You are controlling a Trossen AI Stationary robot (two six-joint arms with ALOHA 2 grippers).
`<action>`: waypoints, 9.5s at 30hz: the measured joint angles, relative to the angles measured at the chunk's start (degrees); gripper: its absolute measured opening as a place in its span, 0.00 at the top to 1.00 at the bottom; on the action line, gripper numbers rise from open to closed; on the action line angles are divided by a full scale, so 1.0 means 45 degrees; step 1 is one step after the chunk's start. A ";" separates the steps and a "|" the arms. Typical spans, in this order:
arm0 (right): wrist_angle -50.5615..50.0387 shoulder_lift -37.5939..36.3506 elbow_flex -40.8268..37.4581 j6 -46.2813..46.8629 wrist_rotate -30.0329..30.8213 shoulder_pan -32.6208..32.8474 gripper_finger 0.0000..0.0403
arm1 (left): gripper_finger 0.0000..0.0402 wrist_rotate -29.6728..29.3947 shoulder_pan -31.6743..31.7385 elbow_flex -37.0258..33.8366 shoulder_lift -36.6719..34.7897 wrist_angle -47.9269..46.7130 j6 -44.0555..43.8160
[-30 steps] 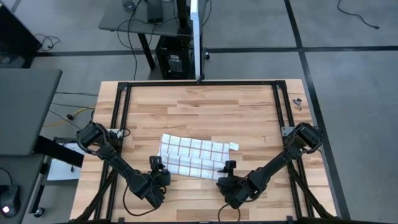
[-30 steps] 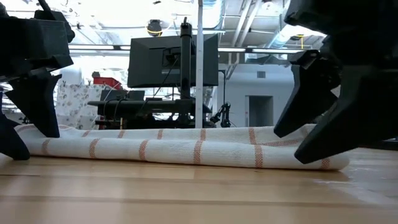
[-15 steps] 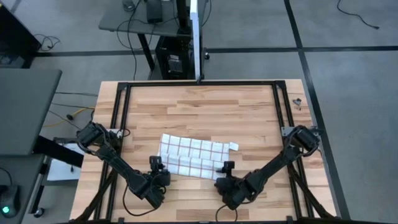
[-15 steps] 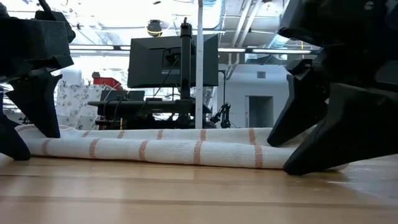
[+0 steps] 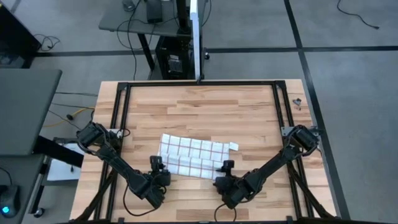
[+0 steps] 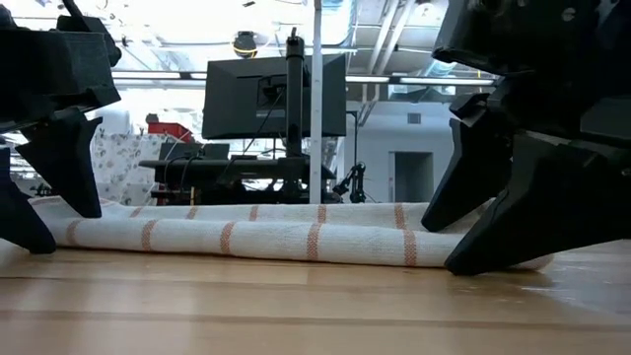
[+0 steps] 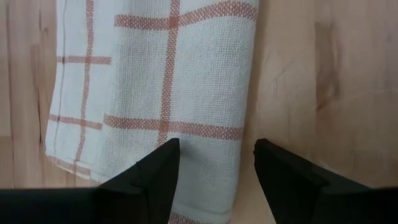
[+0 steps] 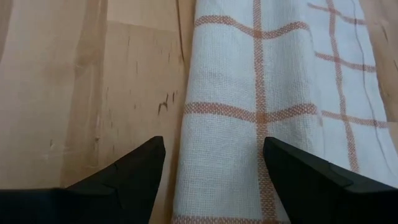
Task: Roll towel
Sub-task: Roll the white towel, then return to Home Position
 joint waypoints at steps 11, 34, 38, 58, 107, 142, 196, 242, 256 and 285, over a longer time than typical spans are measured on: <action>-0.0170 0.0005 -0.0040 0.2048 -0.0990 -0.0539 0.87 | 0.90 0.0401 0.0024 -0.0467 -0.0015 0.0446 -0.1246; 0.3156 -0.1281 -0.0088 0.4467 -0.8852 -0.0133 1.00 | 1.00 0.8059 0.0233 -0.0457 -0.2297 0.3648 -0.3791; 0.3249 -0.2026 -0.0245 0.4516 -0.9069 -0.0233 1.00 | 1.00 0.9136 0.0768 -0.0544 -0.3094 0.3618 -0.3409; 0.8265 -0.3502 -0.5081 0.8570 -0.8572 -0.1112 1.00 | 1.00 0.9531 0.3997 -0.0967 -0.2987 0.2271 0.1641; 0.8503 -0.5314 -0.5071 0.6469 -0.8619 -0.1174 0.71 | 0.80 0.6839 0.2632 0.2356 -0.2351 -0.1584 0.1144; 0.6061 -0.4755 -0.5071 0.6785 -0.9722 -0.1855 0.73 | 0.94 0.9573 0.4002 0.0398 -0.2317 0.0863 0.3663; 0.8218 -0.5160 -0.5085 0.8871 -0.6768 -0.1690 0.56 | 0.76 0.9959 0.5722 0.0325 -0.3249 0.1962 0.6887; 0.0798 -1.1498 -0.4585 0.0653 -1.1544 -0.8153 0.78 | 0.86 0.8435 0.8967 0.0188 -0.8109 0.1184 0.5403; 0.4780 -2.0191 -0.9053 -0.2241 -0.4239 -0.4596 0.89 | 0.95 0.4949 0.8500 -0.2108 -1.5902 0.1385 0.2474; 0.5439 -2.4042 -1.4664 -0.5248 -0.5346 -0.6646 0.89 | 0.95 0.5124 0.8417 -0.2686 -1.5465 0.1196 0.1354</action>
